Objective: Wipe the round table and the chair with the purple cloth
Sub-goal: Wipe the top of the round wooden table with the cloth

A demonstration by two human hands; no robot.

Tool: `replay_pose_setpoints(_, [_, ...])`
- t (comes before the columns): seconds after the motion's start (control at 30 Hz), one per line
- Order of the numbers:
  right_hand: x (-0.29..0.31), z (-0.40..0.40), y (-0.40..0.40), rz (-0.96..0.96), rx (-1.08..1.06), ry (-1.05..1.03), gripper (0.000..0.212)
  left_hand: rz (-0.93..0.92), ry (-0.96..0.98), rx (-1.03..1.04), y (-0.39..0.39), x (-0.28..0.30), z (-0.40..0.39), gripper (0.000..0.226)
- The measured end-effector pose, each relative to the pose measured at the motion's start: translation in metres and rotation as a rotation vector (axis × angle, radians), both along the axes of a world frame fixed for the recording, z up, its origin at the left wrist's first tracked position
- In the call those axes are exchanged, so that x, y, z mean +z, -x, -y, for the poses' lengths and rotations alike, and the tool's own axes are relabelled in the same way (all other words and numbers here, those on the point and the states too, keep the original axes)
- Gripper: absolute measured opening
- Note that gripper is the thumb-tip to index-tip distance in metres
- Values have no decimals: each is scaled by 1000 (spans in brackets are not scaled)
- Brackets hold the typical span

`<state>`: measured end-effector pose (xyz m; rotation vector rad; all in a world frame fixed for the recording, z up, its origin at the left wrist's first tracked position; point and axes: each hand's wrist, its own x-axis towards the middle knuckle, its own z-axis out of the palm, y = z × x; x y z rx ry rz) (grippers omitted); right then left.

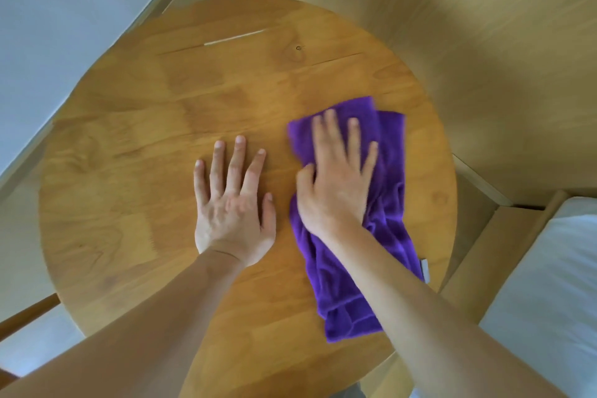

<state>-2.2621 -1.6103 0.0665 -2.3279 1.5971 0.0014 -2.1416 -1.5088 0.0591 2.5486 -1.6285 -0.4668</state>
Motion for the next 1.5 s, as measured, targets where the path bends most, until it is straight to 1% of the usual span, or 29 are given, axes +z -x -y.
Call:
replay_pose_setpoints(0.07, [1,-9,17,-19,348,-16,74,-2,-1,-3,1,0,0,68])
replay_pose_setpoints(0.1, [2,-4,29,-13,475,-19,73,-1,-2,-6,1,1,0,68])
replay_pose_setpoints(0.17, [1,18,53,-20,683,-2,74,-1,2,-4,1,1,0,67])
replay_pose_setpoints(0.23, [0,49,75,-53,781,28,76,-7,6,-3,1,1,-1,66])
replay_pose_setpoints(0.27, [0,65,85,-65,747,39,77,-9,7,-2,2,1,-1,66])
replay_pose_setpoints(0.3, [-1,81,91,-65,657,46,76,-7,7,-3,2,1,-1,66])
replay_pose_setpoints(0.4, [-4,107,89,-51,206,73,71,-6,10,-7,3,-1,0,66])
replay_pose_setpoints(0.5, [-5,90,44,-34,-219,113,71,-7,14,-8,1,-1,0,66])
replay_pose_setpoints(0.53, [-4,76,27,-35,-288,112,71,-8,15,-6,0,-1,-1,66])
replay_pose_setpoints(0.57, [-3,59,13,-40,-251,100,71,-7,15,-3,0,0,-1,66])
replay_pose_setpoints(0.6, [-3,41,4,-53,-87,79,71,-6,15,-1,0,0,-1,66])
replay_pose_setpoints(0.67, [0,9,4,-53,429,17,71,-13,15,-5,1,1,0,59])
replay_pose_setpoints(0.7, [1,6,11,-38,632,-8,73,-16,18,-7,1,1,0,53])
replay_pose_setpoints(0.73, [2,13,21,-24,767,-15,76,-17,21,-8,1,1,0,49])
replay_pose_setpoints(0.77, [1,27,29,-21,842,-1,79,-15,23,-8,1,0,-1,50])
replay_pose_setpoints(0.8, [-1,43,37,-30,861,12,80,-12,23,-8,2,0,-1,56])
replay_pose_setpoints(0.83, [-3,60,44,-42,814,23,80,-8,21,-7,2,1,-1,61])
replay_pose_setpoints(0.87, [-4,76,52,-46,705,27,80,-4,20,-8,2,1,0,65])
replay_pose_setpoints(0.97, [-2,95,64,-39,257,75,75,0,8,-11,2,-1,1,67])
replay_pose_setpoints(1.07, [-3,65,37,-36,-149,108,74,-3,-1,-8,1,-1,0,68])
replay_pose_setpoints(1.1, [-2,49,24,-27,-239,100,76,-2,-4,-8,1,0,0,68])
replay_pose_setpoints(1.13, [0,33,14,-24,-246,77,78,-3,-3,-7,1,1,0,68])
replay_pose_setpoints(1.17, [1,16,8,-38,-144,49,79,-4,1,-3,1,1,0,69])
replay_pose_setpoints(1.27, [4,-12,26,-44,445,-14,81,-8,4,-8,2,2,0,70])
replay_pose_setpoints(1.33, [4,9,49,-11,714,-29,81,0,10,-17,1,1,-1,71])
replay_pose_setpoints(1.37, [3,24,59,-7,792,-28,80,-1,14,-15,1,0,-1,70])
replay_pose_setpoints(1.4, [1,39,67,-11,815,-24,80,-5,17,-11,2,0,-1,69])
replay_pose_setpoints(1.43, [0,53,74,-8,770,-15,80,-9,17,-8,2,0,0,68])
replay_pose_setpoints(1.5, [0,73,83,16,505,20,78,-12,13,-9,3,0,0,67])
